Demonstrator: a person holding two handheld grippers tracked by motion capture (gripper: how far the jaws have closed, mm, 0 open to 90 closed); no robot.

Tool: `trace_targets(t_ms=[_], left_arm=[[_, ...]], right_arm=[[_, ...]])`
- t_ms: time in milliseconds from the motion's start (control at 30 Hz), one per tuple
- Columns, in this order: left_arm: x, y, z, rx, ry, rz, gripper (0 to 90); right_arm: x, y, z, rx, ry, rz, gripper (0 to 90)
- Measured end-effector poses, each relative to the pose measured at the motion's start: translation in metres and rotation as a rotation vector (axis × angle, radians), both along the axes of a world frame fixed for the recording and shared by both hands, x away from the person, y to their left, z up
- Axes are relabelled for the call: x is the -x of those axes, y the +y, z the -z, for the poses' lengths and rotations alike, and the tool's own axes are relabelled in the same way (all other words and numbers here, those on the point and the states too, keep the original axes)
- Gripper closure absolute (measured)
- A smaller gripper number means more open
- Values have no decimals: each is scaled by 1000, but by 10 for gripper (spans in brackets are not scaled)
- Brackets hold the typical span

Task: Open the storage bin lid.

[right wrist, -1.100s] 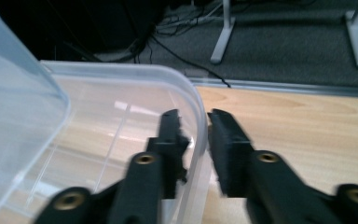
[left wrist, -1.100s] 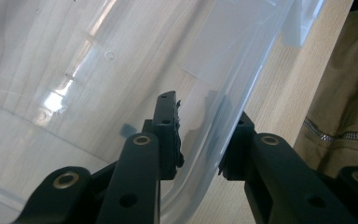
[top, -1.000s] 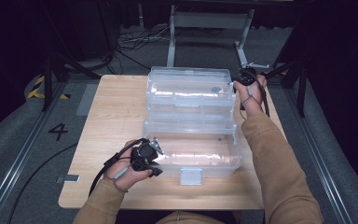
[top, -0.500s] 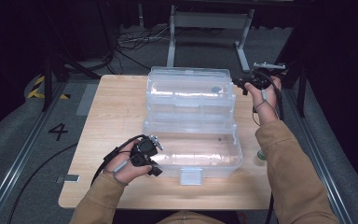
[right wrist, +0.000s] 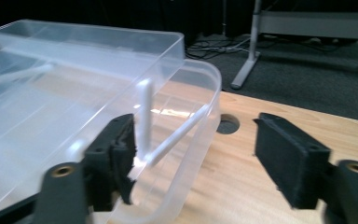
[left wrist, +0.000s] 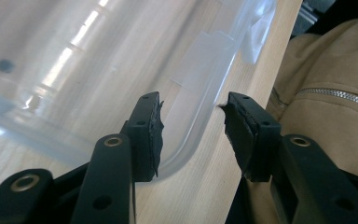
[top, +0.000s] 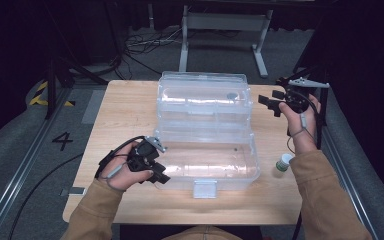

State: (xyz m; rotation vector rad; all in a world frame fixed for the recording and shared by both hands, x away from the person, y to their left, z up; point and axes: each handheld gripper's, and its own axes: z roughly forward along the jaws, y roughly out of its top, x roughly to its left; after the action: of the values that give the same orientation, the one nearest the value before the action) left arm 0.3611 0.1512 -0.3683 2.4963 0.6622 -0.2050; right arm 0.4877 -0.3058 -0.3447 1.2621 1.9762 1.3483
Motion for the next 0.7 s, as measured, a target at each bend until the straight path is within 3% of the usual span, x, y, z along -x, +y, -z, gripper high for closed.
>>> trace_targets(t_ms=[133, 267, 467, 567, 700], left_arm=[[-1, 11, -3, 6, -6, -28, 547], [-5, 20, -7, 28, -15, -65, 539], [-5, 29, -11, 36, -42, -119, 520], [-5, 36, -13, 48, -55, -145, 516], [-5, 44, -16, 59, -61, -164, 515]], right_arm=[[24, -1, 4, 23, -26, -27, 264], [48, -4, 14, 0, -46, -32, 252], [60, -9, 9, 13, -53, -63, 317], [65, -13, 7, 35, -31, -97, 393], [72, -19, 5, 81, -1, -94, 425]])
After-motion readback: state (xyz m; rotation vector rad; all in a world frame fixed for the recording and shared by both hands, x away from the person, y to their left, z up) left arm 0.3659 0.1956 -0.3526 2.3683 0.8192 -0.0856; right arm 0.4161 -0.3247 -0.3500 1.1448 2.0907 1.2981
